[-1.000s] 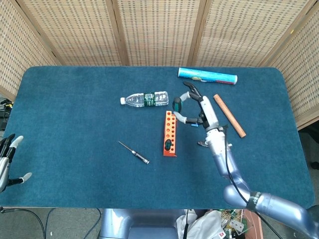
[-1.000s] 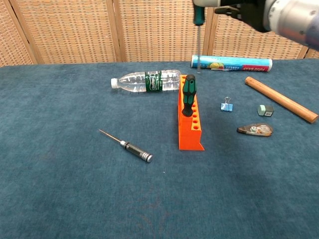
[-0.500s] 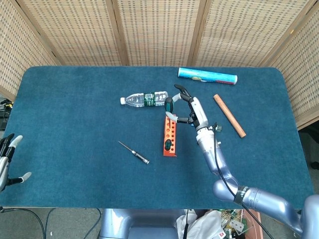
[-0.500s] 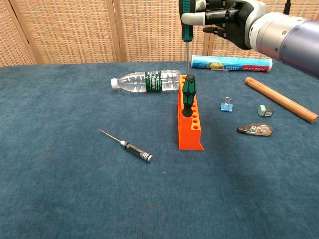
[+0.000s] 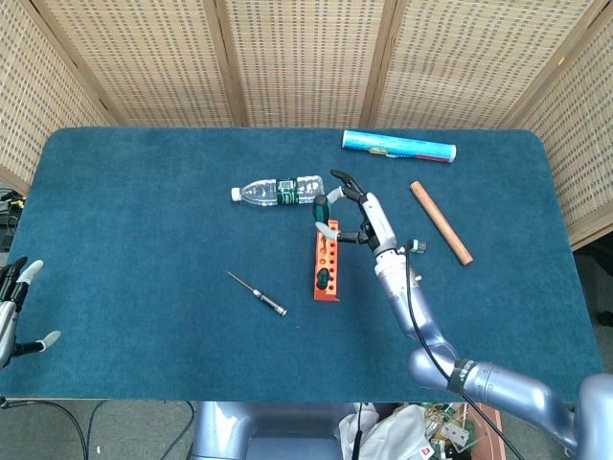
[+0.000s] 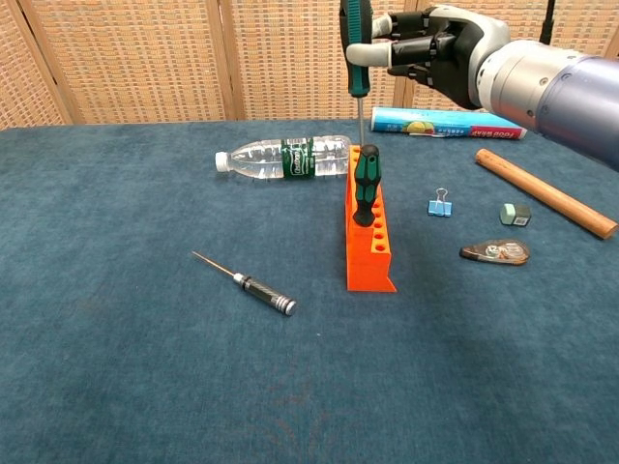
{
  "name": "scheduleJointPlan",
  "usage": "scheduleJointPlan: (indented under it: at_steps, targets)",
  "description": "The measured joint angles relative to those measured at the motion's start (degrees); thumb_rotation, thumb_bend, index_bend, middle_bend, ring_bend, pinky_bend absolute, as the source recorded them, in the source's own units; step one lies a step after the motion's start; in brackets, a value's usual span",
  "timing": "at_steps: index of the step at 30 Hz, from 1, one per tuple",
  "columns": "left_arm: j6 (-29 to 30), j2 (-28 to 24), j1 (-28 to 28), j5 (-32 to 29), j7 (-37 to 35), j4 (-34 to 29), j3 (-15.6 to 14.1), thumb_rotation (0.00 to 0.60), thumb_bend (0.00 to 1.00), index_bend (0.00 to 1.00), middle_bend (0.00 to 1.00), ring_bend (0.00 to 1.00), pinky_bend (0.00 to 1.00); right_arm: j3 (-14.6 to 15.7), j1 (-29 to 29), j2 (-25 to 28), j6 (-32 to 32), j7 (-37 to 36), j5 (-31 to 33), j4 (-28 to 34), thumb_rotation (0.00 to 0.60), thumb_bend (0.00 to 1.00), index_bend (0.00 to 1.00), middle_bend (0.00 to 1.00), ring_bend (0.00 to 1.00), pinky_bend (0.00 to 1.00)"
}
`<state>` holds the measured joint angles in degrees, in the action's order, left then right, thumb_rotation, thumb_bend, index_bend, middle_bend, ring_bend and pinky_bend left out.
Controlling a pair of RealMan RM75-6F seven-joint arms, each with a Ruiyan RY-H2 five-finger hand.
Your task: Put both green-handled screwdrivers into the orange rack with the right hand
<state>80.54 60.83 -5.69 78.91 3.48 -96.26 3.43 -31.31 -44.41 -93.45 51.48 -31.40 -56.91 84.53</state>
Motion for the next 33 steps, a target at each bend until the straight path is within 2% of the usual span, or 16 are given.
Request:
scheduleJointPlan:
  at_steps: [24,33]
  targets:
    - [-0.20,-0.44,-0.10,-0.41,-1.11,0.13,0.20,0.600,0.00,0.00,0.00,0.00,0.00,0.34,-1.81,-1.85,-0.27,2.07,1.36,-2.33,0.600,0.36,0.67,0.09,0.00,0.00]
    - [-0.26,-0.44,-0.14,-0.47,-1.17,0.17,0.21,0.600,0.00,0.00,0.00,0.00,0.00,1.69,-1.31,-1.99,-1.80,-0.55,-0.83,-3.97,0.600,0.35,0.67,0.09,0.00,0.00]
